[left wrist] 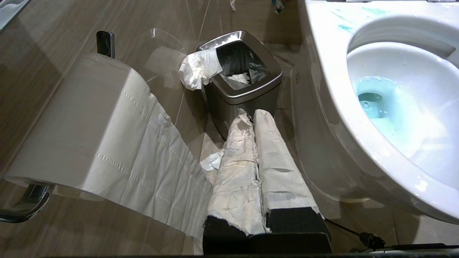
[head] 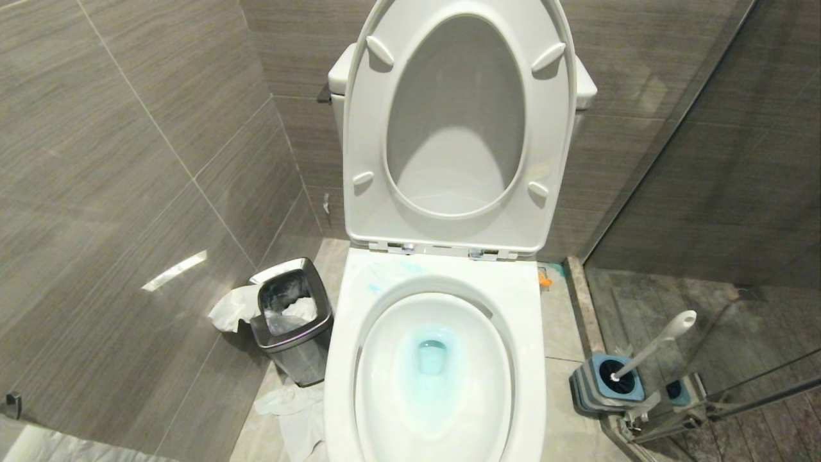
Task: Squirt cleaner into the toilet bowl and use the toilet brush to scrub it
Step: Flush the toilet
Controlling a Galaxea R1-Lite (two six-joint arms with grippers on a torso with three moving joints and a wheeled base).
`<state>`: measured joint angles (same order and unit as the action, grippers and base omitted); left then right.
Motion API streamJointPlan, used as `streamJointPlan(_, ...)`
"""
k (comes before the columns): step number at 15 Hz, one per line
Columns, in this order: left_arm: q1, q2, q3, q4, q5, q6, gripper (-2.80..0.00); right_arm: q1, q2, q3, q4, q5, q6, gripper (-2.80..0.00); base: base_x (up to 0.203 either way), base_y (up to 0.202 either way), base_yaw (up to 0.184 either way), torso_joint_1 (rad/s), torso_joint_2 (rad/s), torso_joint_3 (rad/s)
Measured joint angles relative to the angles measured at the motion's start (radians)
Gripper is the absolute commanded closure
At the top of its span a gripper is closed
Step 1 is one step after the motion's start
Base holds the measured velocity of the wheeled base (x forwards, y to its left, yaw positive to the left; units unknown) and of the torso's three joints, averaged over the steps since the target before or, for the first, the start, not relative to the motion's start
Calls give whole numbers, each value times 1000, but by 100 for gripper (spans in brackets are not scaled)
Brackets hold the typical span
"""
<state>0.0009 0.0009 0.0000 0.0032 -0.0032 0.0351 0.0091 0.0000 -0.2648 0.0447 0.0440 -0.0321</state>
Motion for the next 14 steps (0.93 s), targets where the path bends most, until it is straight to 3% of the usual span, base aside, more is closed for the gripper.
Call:
streamJointPlan(4,0,0,0,0,0,-1,0,-1,-2,236,-160,-1,-8,0,0,0,0,0,0,0)
streamJointPlan(7,0,0,0,0,0,-10,0,0,-2,261,-43,-19,-25,0,0,0,0,0,0,0)
streamJointPlan(14,0,0,0,-1,2,-35,0,0,-2,263,-38,-41,14,0,0,0,0,0,0,0)
